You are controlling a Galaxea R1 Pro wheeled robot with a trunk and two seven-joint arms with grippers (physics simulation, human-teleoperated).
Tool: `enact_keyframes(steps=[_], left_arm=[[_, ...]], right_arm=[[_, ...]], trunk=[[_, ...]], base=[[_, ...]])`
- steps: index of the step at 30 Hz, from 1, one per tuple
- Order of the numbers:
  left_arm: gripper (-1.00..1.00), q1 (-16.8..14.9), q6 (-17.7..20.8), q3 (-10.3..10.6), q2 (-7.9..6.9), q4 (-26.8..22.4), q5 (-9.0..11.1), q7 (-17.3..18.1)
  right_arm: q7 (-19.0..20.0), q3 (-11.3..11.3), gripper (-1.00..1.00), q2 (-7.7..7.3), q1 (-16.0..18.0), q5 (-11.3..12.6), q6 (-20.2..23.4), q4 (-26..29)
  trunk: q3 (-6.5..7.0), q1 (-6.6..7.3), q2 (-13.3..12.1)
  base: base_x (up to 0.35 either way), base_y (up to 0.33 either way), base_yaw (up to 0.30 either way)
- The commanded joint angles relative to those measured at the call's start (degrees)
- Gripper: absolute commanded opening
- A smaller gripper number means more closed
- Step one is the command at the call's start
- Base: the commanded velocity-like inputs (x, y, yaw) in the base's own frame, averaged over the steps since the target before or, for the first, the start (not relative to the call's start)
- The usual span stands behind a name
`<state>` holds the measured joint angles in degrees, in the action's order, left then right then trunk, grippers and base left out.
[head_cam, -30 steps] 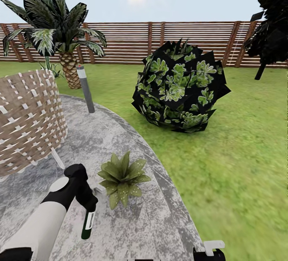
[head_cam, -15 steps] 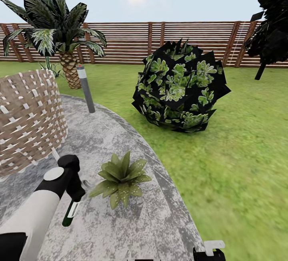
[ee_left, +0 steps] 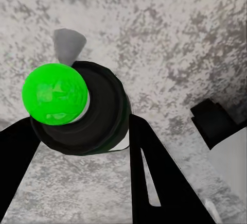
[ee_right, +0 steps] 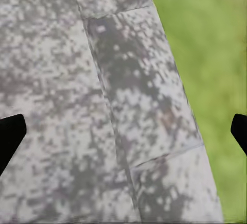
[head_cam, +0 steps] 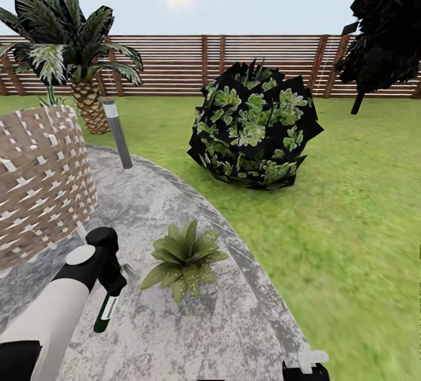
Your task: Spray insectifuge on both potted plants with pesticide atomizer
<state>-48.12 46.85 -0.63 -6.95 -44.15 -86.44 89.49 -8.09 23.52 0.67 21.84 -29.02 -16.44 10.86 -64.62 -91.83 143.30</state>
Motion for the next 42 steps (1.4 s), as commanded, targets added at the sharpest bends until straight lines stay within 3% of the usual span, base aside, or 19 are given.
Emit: enact_keyframes(steps=[1,10,20,33,42], left_arm=[[-1.0,0.0,0.7,-0.1,0.04,-0.1,-0.4,0.5],[-1.0,0.1,0.8,-0.3,0.16,-0.1,-0.2,0.5],[-1.0,0.2,0.8,-0.1,0.03,-0.1,-0.2,0.5],[-1.0,0.2,0.9,-0.3,0.02,-0.1,-0.3,0.5],[-1.0,0.0,1.0,-0.3,0.07,-0.1,-0.3,0.5]], right_arm=[[-0.2,0.4,1.0,0.03,0.0,-0.6,-0.2,0.0],[-0.2,0.4,1.0,-0.03,0.0,-0.6,-0.2,0.0],[-0.2,0.3,1.0,0.12,0.0,-0.5,-0.2,0.0],[-0.2,0.3,1.0,0.12,0.0,-0.5,-0.2,0.0],[-0.2,0.3,1.0,0.28,0.0,-0.5,-0.2,0.0]], trunk=[[0.0,0.01,0.0],[0.09,0.01,0.0],[0.1,0.01,0.0],[0.54,0.01,0.0],[0.61,0.01,0.0]], base=[[0.113,0.303,-0.231],[0.233,0.136,-0.072],[0.01,0.001,-0.005],[0.0,0.006,-0.211],[0.034,0.255,-0.1]])
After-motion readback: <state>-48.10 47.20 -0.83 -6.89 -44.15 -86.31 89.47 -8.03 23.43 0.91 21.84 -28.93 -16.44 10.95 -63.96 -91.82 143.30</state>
